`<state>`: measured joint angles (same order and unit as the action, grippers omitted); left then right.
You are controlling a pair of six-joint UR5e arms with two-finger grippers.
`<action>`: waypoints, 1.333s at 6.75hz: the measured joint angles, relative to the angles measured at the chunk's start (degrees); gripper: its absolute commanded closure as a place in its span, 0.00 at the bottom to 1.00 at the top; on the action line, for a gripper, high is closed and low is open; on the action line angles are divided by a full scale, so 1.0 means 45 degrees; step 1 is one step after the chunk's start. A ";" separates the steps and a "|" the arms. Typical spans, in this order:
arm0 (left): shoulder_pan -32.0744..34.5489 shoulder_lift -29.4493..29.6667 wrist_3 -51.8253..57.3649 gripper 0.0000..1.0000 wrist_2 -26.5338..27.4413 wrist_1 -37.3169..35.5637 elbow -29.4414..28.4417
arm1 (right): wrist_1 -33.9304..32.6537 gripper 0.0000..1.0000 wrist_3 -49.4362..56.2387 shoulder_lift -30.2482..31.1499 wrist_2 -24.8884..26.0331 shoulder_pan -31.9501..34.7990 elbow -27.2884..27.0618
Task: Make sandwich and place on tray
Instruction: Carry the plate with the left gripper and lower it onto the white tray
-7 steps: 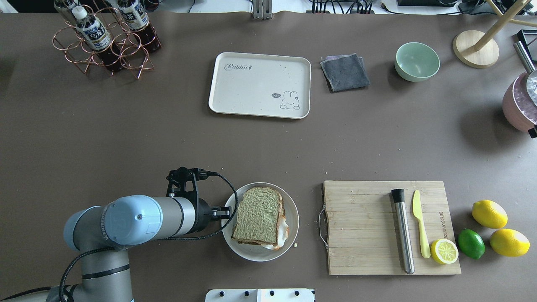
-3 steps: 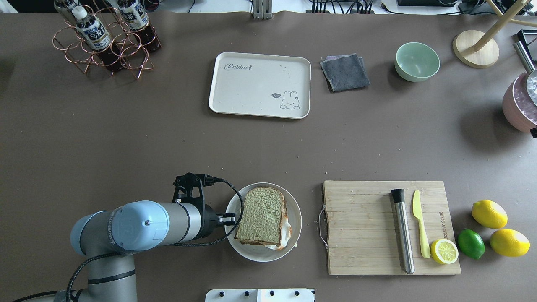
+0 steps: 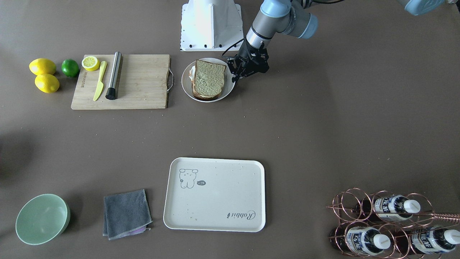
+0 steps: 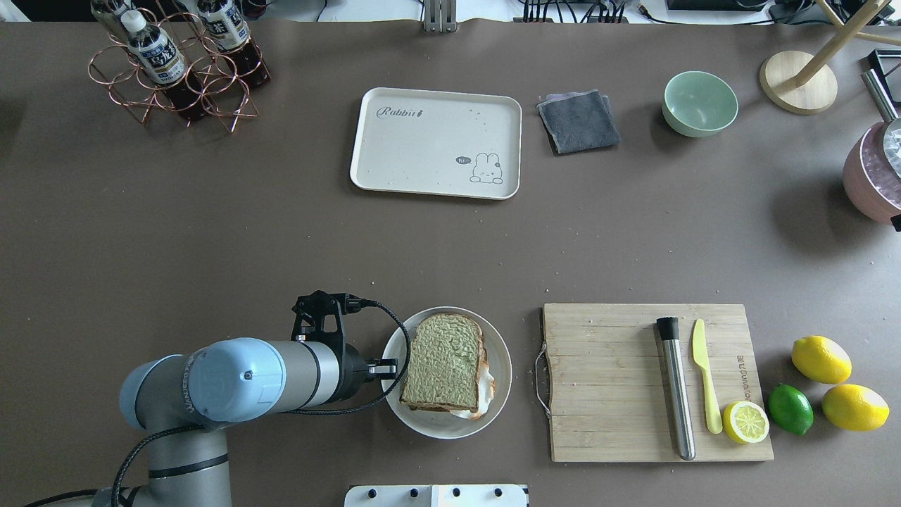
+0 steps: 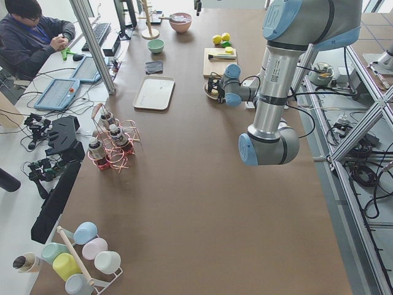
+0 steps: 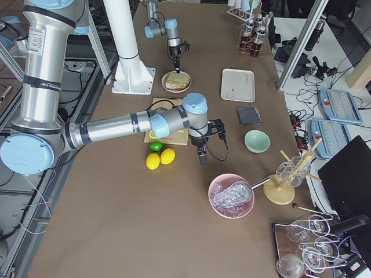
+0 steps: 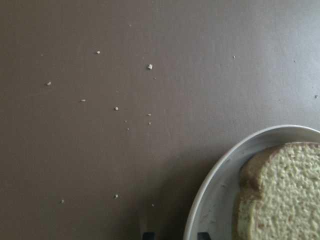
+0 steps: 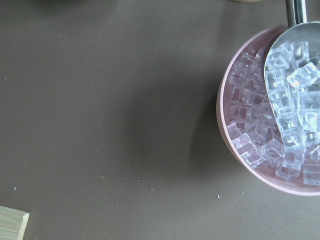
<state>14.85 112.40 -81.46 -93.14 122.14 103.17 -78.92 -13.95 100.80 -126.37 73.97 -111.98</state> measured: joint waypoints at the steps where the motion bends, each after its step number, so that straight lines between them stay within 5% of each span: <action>1: 0.0246 0.0179 0.0247 1.00 -0.0066 -0.0013 0.0001 | 0.0055 0.00 0.0014 0.0188 0.0004 0.0125 0.0157; 3: 0.1230 0.0473 0.0999 1.00 -0.0362 -0.0077 -0.0092 | -0.0166 0.00 0.0432 0.0405 -0.0459 0.0729 0.0558; 5: 0.3092 0.1276 0.1908 1.00 -0.1911 -0.0130 -0.1151 | -0.1382 0.00 0.1964 0.0509 -0.1012 0.1976 0.0703; 9: 0.5961 0.5604 0.3850 1.00 -0.3594 0.0041 -0.7245 | -0.2958 0.00 0.4226 0.0804 -0.1054 0.3522 0.0701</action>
<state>41.67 137.62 -64.14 -109.31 122.32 70.57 -92.23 5.06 104.42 -131.11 89.82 -108.82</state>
